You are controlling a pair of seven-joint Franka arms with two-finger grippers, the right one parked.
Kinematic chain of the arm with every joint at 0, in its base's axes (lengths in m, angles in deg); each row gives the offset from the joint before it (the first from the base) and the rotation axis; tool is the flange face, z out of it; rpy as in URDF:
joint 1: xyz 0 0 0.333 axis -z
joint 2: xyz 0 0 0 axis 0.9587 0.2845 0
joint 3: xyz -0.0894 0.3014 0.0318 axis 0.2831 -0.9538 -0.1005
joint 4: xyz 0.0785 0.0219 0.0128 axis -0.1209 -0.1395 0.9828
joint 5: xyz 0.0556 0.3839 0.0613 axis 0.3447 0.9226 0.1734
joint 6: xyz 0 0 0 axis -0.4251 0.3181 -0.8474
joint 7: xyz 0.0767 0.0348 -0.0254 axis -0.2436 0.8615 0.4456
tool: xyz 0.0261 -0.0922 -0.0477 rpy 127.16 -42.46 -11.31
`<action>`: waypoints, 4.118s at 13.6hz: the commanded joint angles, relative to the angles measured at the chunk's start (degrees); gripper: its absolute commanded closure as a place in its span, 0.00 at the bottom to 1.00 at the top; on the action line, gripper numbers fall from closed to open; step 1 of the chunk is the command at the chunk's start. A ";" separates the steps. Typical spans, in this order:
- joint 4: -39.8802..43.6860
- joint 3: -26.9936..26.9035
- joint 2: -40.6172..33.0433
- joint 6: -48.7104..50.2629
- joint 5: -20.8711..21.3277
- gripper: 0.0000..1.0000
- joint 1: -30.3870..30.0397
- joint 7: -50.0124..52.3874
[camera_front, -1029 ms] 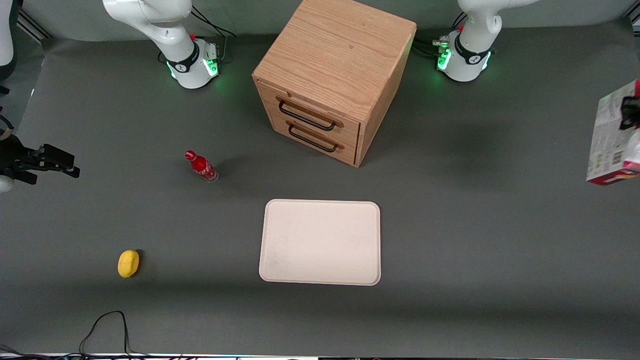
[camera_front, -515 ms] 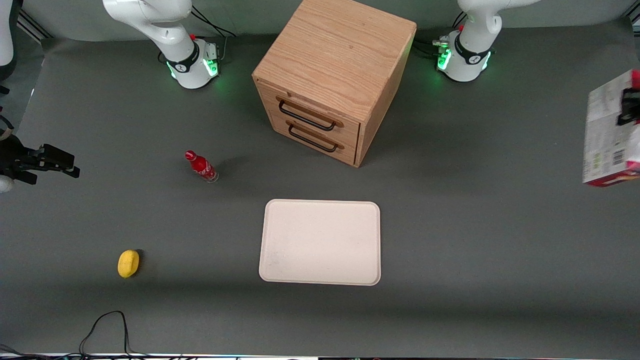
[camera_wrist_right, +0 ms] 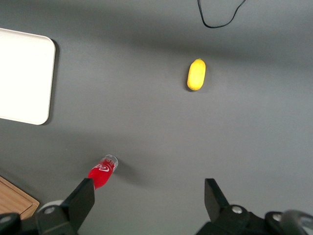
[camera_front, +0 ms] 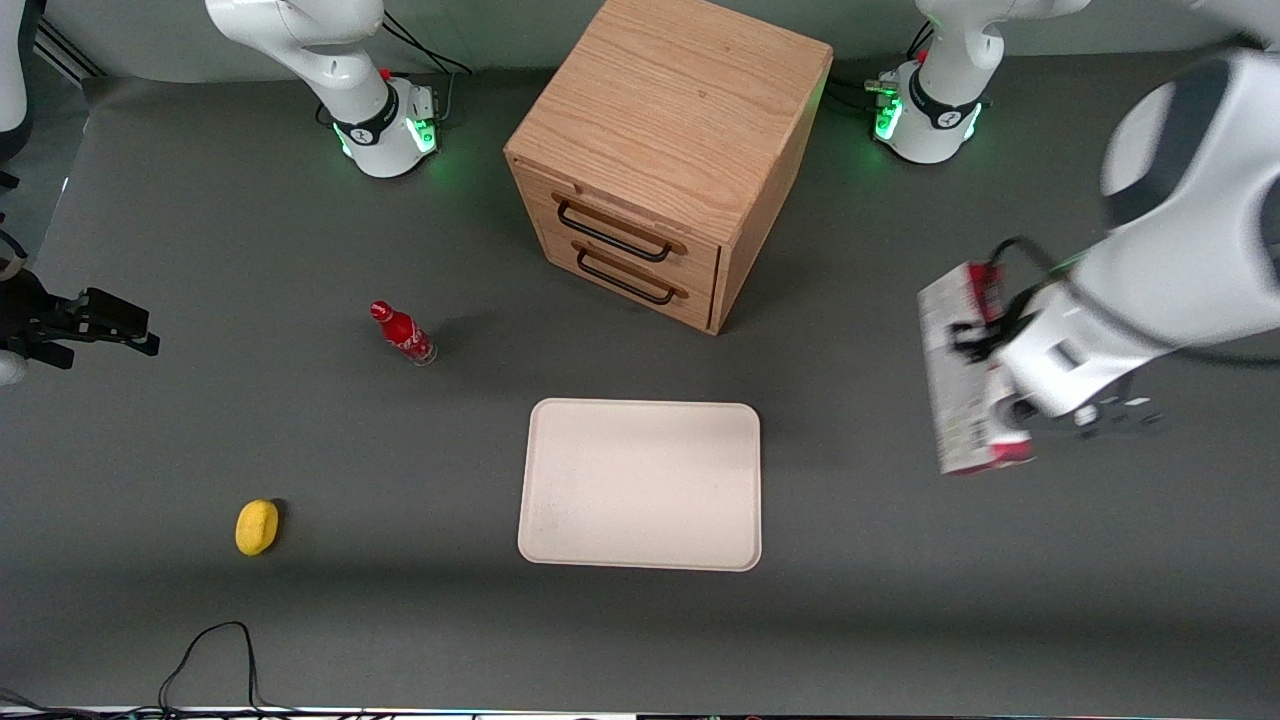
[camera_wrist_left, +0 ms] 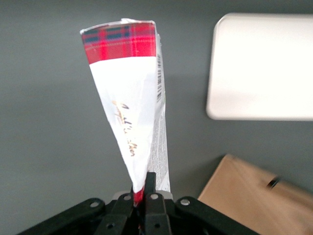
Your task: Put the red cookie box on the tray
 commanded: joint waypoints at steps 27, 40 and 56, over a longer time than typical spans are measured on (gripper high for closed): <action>4.37 -11.85 24.72 -26.40 2.26 0.00 19.82 10.10; -39.71 -12.11 -23.24 -18.74 1.30 0.00 0.50 -13.34; -38.70 -23.18 -35.75 -6.79 0.07 0.00 -0.13 -16.44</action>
